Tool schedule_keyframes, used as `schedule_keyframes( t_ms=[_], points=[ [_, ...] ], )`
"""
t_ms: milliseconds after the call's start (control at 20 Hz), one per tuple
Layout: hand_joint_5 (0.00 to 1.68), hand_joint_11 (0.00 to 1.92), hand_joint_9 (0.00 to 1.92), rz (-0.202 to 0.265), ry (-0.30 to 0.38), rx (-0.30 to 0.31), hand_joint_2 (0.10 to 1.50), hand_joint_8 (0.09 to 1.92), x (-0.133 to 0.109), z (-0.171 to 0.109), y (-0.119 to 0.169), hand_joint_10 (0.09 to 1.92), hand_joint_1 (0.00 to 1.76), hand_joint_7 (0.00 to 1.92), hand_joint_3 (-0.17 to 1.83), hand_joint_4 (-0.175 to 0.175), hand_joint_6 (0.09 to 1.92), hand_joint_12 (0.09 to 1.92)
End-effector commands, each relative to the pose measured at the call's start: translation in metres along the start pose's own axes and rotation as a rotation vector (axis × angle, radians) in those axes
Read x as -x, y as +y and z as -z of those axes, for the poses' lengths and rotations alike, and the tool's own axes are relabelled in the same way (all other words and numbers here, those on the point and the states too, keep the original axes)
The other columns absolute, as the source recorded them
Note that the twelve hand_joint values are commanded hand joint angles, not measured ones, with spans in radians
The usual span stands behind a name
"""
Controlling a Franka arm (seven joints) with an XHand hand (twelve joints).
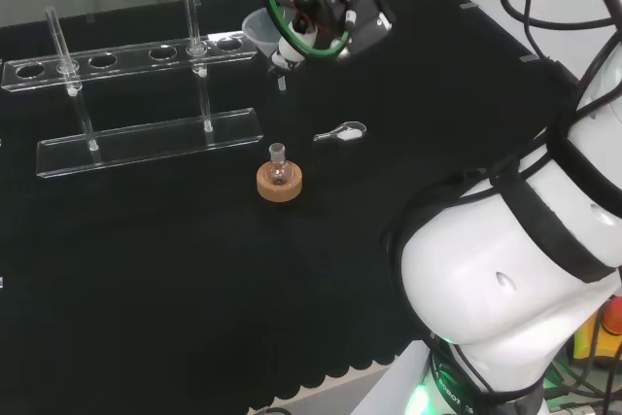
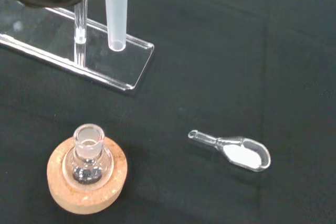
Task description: Place the funnel on the round-bottom flask.
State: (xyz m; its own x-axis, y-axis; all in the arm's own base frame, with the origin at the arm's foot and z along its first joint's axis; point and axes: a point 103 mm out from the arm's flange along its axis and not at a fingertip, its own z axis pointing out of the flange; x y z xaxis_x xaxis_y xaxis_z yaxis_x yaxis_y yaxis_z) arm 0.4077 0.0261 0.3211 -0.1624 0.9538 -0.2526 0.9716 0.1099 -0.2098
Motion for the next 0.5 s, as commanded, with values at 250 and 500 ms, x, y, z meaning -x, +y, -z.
schedule_keyframes(
  t_ms=[250, 500],
  points=[
    [0.52, 0.37, 1.05, -0.002, 0.024, -0.006, 0.69, 1.0, -0.006, -0.046, 0.004, 0.74, 0.75, 0.79, 0.53, -0.009, 0.81, 1.32],
    [0.52, 0.37, 1.05, 0.008, 0.034, -0.013, 0.69, 1.0, -0.012, -0.058, 0.007, 0.74, 0.75, 0.8, 0.53, -0.01, 0.81, 1.32]
  ],
)
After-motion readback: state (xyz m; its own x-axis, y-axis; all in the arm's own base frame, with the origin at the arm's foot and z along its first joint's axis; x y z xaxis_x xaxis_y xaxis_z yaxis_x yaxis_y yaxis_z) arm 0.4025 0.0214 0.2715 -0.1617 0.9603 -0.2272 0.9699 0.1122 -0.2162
